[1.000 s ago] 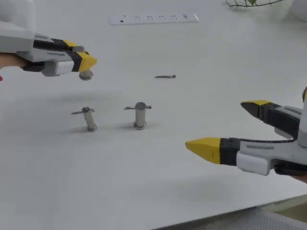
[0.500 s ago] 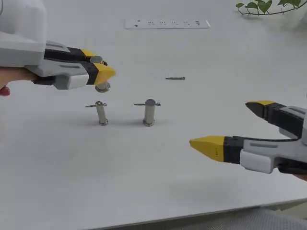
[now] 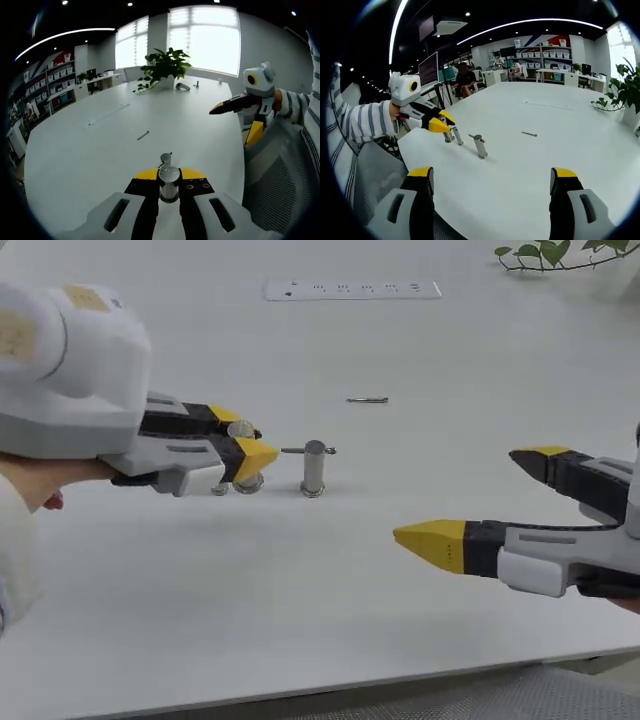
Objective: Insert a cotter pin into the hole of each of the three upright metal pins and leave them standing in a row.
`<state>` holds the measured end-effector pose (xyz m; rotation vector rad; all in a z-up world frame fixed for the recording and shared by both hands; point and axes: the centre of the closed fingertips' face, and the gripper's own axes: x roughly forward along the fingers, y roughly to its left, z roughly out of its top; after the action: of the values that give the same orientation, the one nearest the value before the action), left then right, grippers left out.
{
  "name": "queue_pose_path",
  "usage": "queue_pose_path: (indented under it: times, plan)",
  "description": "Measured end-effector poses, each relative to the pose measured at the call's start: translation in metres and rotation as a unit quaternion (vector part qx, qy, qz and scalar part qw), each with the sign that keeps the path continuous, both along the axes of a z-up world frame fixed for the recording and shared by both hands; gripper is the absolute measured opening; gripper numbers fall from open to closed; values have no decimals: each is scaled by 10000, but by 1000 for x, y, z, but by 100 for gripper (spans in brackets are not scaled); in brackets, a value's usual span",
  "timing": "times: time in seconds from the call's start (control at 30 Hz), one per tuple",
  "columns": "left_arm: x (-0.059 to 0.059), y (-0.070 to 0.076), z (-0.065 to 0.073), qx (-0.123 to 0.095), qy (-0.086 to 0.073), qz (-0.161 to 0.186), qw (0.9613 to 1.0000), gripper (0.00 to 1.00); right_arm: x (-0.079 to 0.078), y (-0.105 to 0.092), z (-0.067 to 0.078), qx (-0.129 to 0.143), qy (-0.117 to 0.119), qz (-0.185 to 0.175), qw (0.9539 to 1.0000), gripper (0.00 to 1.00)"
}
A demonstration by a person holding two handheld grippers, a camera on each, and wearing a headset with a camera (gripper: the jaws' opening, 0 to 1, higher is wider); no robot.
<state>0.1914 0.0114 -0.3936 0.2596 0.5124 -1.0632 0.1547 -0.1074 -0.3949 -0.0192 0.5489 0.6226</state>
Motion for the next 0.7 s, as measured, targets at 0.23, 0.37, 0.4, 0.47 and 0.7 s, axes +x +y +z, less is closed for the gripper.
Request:
queue_pose_path:
  times: [0.23, 0.37, 0.4, 0.47, 0.7]
  plan:
    - [-8, -12, -18, 132, 81, -22, 9999, 10, -4, 0, -3, 29, 32, -4, 10000, 95]
    - [-16, -23, -27, 125, 146, -116, 9997, 10, -5, 2, -4, 40, 25, 40, 10000, 95]
    - [-18, -27, -30, 160, 151, -146, 9997, 10, -5, 2, -4, 30, 17, 52, 10000, 95]
    - [-20, -30, -35, 203, 171, -164, 9995, 10, -6, 2, -3, 22, 7, 64, 10000, 95]
    - [-22, -37, -46, 299, 146, -124, 9994, 10, -8, -1, -4, 33, 22, 46, 10000, 95]
